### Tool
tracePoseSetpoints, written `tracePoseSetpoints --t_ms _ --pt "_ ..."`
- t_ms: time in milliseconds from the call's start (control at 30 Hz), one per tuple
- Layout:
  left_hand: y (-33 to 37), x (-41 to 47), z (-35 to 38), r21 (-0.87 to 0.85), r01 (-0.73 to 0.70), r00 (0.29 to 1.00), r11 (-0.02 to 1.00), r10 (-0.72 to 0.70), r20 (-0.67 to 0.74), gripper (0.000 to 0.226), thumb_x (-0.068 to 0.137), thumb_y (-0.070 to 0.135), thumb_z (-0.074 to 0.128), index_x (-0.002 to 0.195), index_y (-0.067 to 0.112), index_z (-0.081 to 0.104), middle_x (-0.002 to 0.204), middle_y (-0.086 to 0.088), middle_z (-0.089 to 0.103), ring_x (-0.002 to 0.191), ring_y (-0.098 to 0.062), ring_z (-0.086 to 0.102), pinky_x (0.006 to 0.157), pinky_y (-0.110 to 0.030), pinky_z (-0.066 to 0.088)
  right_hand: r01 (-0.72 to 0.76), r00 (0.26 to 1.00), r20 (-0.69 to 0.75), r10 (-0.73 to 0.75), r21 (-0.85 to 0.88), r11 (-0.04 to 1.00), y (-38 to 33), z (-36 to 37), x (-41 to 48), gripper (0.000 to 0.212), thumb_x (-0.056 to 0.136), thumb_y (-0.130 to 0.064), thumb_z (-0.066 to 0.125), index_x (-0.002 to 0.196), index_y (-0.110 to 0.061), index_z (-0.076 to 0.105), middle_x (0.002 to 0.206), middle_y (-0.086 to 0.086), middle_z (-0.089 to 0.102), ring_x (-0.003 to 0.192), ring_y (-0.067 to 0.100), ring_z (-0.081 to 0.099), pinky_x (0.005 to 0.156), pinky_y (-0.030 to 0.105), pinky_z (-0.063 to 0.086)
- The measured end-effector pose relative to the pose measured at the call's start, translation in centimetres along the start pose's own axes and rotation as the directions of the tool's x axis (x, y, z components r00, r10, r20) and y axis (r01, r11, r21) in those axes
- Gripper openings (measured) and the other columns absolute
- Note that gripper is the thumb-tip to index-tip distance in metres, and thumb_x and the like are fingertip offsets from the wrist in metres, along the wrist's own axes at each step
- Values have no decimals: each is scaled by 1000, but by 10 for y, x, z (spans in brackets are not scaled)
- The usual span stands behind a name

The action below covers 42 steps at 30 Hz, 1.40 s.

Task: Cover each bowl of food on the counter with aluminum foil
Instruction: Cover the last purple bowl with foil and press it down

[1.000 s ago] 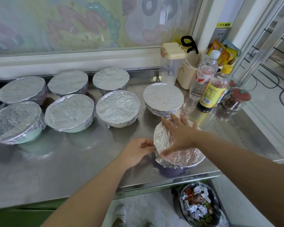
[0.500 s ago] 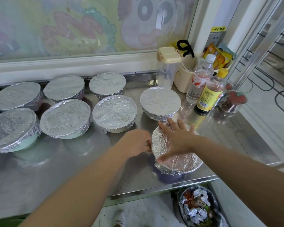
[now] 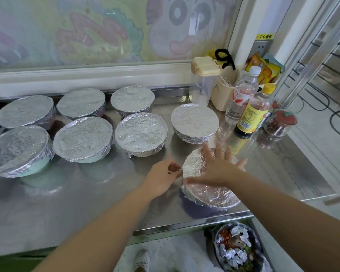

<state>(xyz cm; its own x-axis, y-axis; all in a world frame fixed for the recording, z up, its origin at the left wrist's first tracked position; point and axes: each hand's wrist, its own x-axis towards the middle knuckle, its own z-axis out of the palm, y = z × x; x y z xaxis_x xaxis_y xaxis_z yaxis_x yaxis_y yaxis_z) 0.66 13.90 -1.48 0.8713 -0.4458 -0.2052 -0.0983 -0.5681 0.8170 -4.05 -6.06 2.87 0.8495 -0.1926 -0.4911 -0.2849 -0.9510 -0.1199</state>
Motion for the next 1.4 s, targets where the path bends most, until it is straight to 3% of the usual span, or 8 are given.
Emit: tracePoseSetpoints --t_ms 267,633,767,900,1033,1133,1267,1400 --pt "-5 -46 25 -463 140 986 875 -83 143 32 89 3 69 111 20 53 113 -3 65 107 -16 64 86 -19 52 224 963 177 -201 -122 967 -4 -19 -6 143 50 -88 73 148 -55 -27 160 -6 -37 144 41 -36 105 85 -4" --pt "-12 -40 24 -552 172 982 816 -97 162 18 90 0 67 101 13 61 80 4 66 74 -6 61 71 -15 47 208 964 198 -178 -146 967 -6 -21 -9 145 49 -88 74 149 -54 -25 160 -5 -38 145 41 -34 105 85 -5" --pt "-12 -36 18 -499 175 981 849 -109 158 18 92 -4 63 94 14 66 72 12 71 67 1 63 67 -13 47 215 962 197 -186 -133 968 -5 -20 -6 145 49 -88 74 149 -55 -25 160 -5 -38 144 41 -36 104 85 -6" --pt "-6 -25 11 -254 106 985 961 -67 157 13 92 7 66 91 19 71 82 4 73 72 -6 61 75 -31 48 215 964 190 -186 -142 966 -6 -20 -7 145 50 -87 75 149 -54 -25 161 -5 -37 145 41 -35 105 84 -6" --pt "8 -15 4 -49 72 979 996 -61 193 21 89 7 66 79 25 67 68 12 65 53 8 53 59 -14 43 214 965 185 -186 -144 966 -6 -20 -7 145 49 -88 74 149 -55 -25 160 -5 -38 145 40 -35 104 84 -8" --pt "14 -11 4 -118 177 967 977 -150 208 6 89 3 65 87 9 64 68 -2 64 52 -1 56 54 -15 46 214 965 188 -185 -145 966 -6 -19 -7 146 48 -88 74 149 -54 -26 160 -4 -38 144 40 -36 104 84 -8" --pt "14 -16 15 -405 385 923 829 -353 153 18 86 -2 72 93 3 56 70 -7 60 51 -7 63 57 -20 56 215 965 185 -186 -150 965 -6 -19 -7 147 47 -90 73 148 -54 -27 162 -4 -36 146 41 -34 105 85 -4" --pt "18 -29 37 -763 459 835 455 -514 197 14 86 -9 67 90 3 63 80 -13 67 66 -14 66 65 -19 58 217 964 185 -189 -144 966 -6 -18 -6 147 47 -90 73 148 -54 -27 161 -4 -36 146 42 -33 107 84 -2"
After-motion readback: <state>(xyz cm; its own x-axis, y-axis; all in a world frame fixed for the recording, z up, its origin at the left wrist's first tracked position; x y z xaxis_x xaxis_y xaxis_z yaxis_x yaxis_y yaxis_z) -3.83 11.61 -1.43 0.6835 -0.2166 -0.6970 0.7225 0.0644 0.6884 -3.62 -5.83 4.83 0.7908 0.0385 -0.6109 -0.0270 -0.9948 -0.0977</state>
